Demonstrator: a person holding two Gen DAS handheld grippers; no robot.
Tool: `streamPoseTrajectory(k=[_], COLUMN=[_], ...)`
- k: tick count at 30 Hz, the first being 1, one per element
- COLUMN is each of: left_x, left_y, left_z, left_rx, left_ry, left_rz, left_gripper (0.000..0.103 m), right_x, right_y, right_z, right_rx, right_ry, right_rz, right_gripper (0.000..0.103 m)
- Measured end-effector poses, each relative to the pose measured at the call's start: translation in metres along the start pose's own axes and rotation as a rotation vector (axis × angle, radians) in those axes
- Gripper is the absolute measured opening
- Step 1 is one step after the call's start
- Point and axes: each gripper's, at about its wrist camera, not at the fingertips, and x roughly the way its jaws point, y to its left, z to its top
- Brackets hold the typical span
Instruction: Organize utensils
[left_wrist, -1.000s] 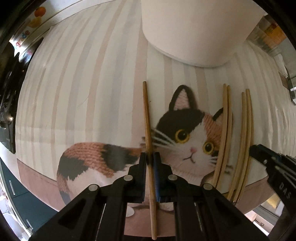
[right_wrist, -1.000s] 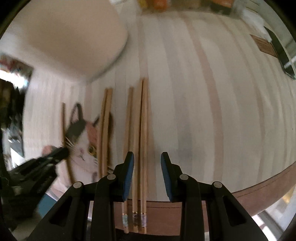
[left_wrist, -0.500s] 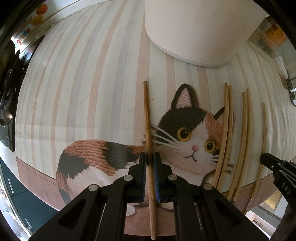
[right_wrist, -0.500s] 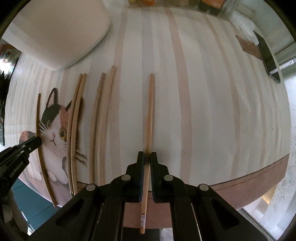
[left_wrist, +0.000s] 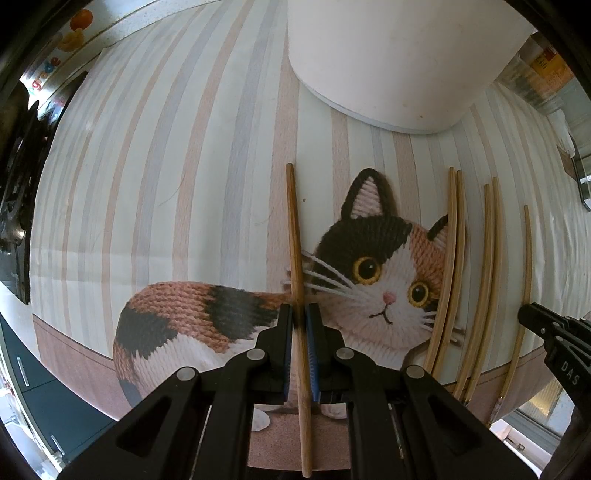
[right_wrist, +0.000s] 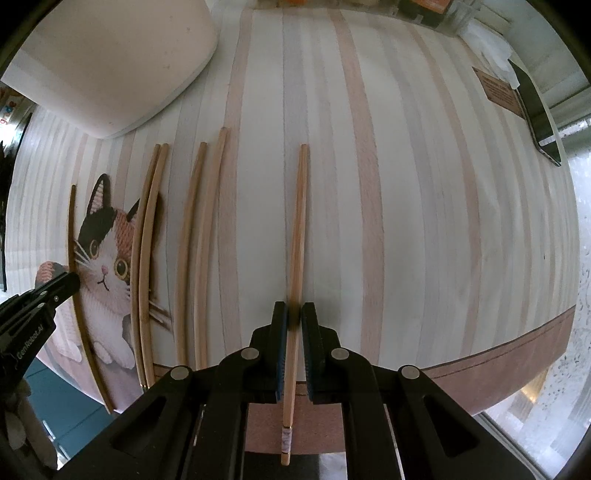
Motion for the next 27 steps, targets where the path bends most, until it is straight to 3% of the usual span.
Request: streamPoseTrajectory(k=[6,10,18,27], left_x=[0.001,-0.014,-0.074,-0.158], left_y=[-0.004,-0.002,0.015,0.029], left_z=[0.003,0.001,0.006,0.021], left_rx=[0.017,0.014,-0.037,-0.109], left_ry=[-0.013,-0.065,-0.238,-0.427], left_rz=[0.017,0.034,0.061,0.028], left_gripper=[0.005,0.005,0.004,0.004], right_x=[-0.004,-0.005,-0.054,-0.131], right_y=[0.005,0.005,-0.001,0.002], right_z=[0.004,0.000,-0.005,0.000], right_rx=[-0.008,0.019,0.064,0.062], right_ry=[-0.009,-0.040,-0.207,-0.426], right_rz=[-0.022,-0.017,0.018,0.057], right_gripper=[0.007,0.007,0.007,0.007])
